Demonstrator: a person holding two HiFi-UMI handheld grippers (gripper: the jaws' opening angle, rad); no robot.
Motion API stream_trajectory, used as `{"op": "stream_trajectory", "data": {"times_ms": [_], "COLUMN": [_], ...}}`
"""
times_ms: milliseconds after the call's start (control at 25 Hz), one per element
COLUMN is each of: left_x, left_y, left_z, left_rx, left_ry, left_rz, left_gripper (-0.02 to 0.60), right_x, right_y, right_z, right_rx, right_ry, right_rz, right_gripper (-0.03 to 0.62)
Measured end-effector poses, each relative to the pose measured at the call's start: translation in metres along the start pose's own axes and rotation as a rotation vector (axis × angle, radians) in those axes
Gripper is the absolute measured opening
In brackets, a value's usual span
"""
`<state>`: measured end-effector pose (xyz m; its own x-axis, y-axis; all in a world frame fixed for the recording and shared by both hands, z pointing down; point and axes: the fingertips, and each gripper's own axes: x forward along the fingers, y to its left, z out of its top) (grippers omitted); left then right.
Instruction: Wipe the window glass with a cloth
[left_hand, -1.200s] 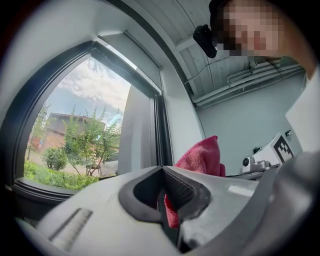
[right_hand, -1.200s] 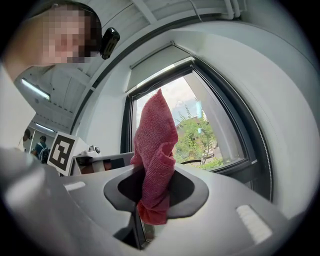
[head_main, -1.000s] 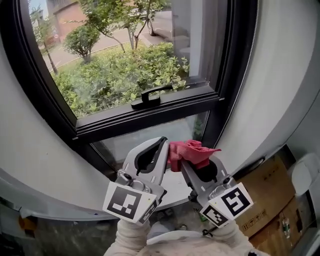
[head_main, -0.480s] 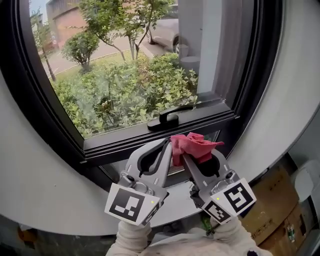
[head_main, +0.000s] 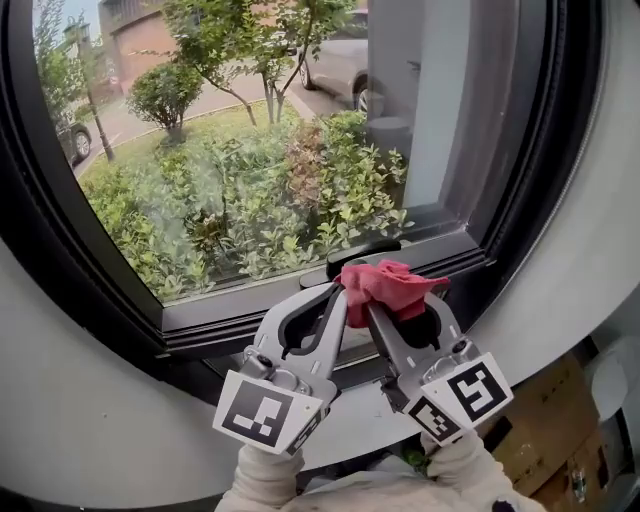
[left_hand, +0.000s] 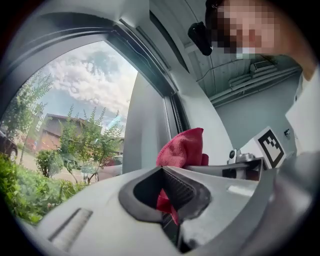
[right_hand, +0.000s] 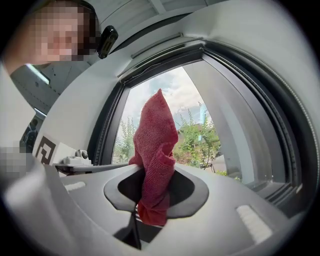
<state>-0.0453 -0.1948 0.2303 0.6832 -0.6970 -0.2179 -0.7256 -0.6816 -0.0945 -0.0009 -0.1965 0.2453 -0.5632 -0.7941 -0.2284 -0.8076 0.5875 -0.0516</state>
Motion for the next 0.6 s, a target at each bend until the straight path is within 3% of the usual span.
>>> {"op": "stream_trajectory", "data": {"times_ms": [280,600], "left_x": [0.039,0.057], "left_y": [0.013,0.029], "left_z": [0.004,0.031], "left_rx": [0.037,0.028], "left_ry": [-0.015,-0.007], "left_rz": [-0.003,0.008], "left_gripper": [0.0,0.0], "right_x": [0.065,0.132], "right_y": [-0.052,-0.074], "right_z": [0.059,0.171], "right_rx": [-0.101,-0.227], "right_ry": [-0.053,-0.121], "right_rz": [-0.02,-0.053], "right_gripper": [0.123,0.121]}}
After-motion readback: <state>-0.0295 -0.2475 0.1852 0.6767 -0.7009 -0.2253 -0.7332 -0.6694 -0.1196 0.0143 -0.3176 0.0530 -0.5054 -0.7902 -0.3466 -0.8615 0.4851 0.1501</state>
